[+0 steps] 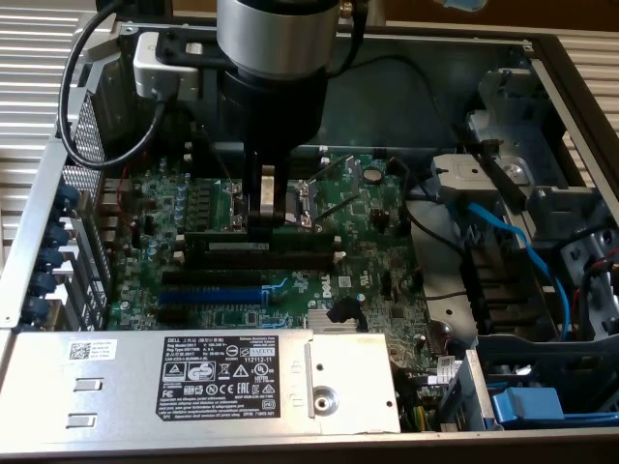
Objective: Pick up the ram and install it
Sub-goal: 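Insert the ram into the slot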
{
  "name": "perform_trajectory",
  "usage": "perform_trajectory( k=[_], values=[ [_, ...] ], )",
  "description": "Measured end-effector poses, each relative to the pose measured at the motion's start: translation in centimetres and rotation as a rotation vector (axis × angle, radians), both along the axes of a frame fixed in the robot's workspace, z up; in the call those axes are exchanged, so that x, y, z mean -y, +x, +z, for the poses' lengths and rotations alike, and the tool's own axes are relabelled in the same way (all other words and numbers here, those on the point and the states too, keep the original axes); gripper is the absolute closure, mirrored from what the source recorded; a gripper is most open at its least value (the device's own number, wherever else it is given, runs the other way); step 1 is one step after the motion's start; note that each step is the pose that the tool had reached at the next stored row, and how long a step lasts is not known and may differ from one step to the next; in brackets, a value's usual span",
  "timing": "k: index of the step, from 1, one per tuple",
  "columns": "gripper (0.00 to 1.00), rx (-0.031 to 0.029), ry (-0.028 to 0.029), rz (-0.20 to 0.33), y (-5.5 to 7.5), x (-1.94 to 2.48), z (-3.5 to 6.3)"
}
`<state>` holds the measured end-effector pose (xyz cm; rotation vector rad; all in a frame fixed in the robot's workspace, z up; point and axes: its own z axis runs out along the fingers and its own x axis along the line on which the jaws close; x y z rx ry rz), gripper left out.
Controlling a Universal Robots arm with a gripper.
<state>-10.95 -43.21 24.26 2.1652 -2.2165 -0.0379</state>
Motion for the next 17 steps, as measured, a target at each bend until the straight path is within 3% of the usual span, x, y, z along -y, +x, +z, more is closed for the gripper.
perform_trajectory(
  k=[17],
  values=[
    [0.88,-0.0002,0.0004,0.0,0.01,-0.06,-0.13]
  ],
)
